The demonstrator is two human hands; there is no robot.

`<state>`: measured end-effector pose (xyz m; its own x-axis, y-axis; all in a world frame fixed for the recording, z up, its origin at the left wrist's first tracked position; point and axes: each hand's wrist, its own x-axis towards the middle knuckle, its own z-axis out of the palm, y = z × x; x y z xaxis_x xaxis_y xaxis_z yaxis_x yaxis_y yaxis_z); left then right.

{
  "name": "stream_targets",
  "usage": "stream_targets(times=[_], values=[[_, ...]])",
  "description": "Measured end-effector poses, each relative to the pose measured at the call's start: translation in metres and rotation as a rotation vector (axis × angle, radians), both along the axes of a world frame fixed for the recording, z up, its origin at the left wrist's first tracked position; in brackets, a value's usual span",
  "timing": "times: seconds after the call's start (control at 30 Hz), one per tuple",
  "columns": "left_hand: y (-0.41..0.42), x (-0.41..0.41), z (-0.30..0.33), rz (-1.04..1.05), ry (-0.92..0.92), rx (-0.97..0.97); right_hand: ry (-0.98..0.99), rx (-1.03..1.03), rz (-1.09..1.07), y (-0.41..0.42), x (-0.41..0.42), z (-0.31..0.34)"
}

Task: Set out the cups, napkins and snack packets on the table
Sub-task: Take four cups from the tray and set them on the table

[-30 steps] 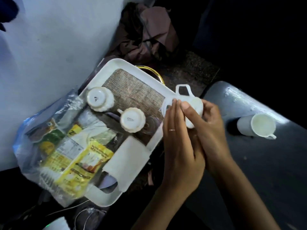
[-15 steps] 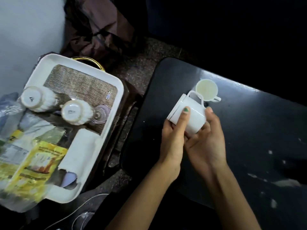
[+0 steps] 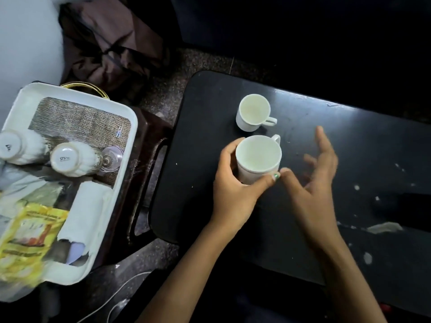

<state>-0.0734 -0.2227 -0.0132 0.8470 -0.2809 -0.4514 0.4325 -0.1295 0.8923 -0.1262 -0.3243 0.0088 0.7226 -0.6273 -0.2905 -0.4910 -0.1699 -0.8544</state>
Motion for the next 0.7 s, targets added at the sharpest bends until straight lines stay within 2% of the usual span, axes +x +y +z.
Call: stream_targets(times=[0.03,0.1,0.2,0.3,0.53,0.7], values=[[0.001,-0.001,-0.001,-0.041,-0.034,0.015,0.011,-0.146,0.141,-0.006,-0.003,0.002],[0.002,-0.002,-0.001,-0.132,-0.099,0.044,0.093,-0.291,0.334,-0.018,-0.005,0.005],[0.002,0.0,-0.002,-0.281,-0.146,0.06,0.198,-0.374,0.531,-0.029,-0.005,0.005],[0.0,0.004,-0.004,-0.409,-0.126,0.034,0.229,-0.331,0.648,-0.036,-0.007,0.002],[-0.013,0.001,-0.017,-0.531,-0.088,0.093,0.18,-0.343,0.54,-0.051,-0.013,-0.017],[-0.037,-0.009,-0.041,-0.452,-0.079,0.117,0.16,-0.301,0.348,-0.071,-0.022,-0.04]])
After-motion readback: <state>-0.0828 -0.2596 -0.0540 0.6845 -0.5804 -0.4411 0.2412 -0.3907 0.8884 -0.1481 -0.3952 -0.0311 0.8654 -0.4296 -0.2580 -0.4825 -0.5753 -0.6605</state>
